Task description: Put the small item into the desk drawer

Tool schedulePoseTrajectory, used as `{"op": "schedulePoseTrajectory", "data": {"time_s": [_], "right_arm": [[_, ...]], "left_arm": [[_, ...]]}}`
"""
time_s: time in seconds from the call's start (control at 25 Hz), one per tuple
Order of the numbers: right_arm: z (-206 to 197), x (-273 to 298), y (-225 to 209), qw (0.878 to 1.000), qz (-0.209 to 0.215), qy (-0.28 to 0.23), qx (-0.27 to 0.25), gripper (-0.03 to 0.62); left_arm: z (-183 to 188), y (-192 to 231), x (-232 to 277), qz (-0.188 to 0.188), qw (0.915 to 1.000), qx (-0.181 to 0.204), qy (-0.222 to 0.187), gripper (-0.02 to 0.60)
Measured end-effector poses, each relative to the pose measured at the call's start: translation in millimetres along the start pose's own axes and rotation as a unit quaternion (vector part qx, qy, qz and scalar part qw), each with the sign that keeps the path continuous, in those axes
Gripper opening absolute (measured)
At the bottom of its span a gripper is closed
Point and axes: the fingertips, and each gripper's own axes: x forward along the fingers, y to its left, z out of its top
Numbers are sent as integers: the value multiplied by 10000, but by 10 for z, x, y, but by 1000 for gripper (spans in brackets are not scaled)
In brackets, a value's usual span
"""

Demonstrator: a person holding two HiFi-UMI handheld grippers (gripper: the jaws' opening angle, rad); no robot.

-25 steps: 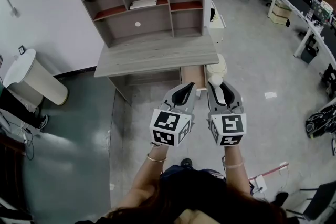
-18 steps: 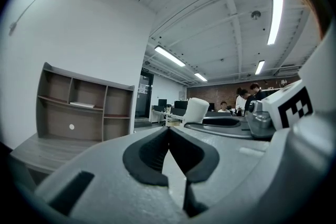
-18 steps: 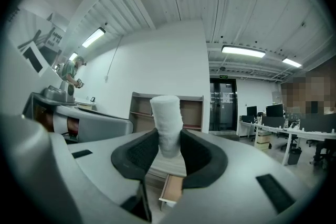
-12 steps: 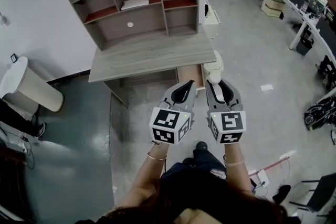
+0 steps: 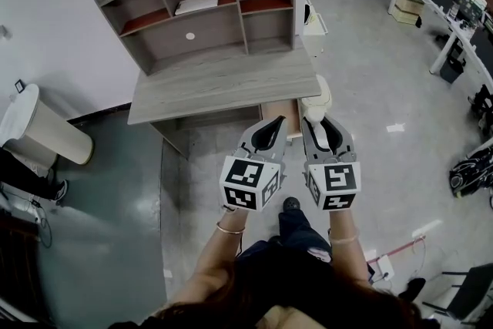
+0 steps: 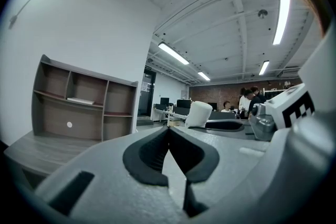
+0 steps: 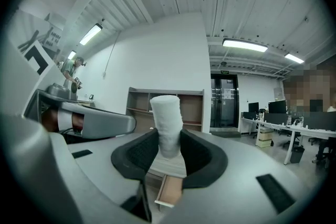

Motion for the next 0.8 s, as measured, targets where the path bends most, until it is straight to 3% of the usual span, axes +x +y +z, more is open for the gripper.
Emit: {"op": "schedulePoseTrajectory", "data": {"time_s": [0.8], "right_arm": [[-330, 1130, -550, 9980, 511, 331, 167, 117]], "left_arm": [[-115, 597, 1090, 476, 9987, -117, 166, 15]]}}
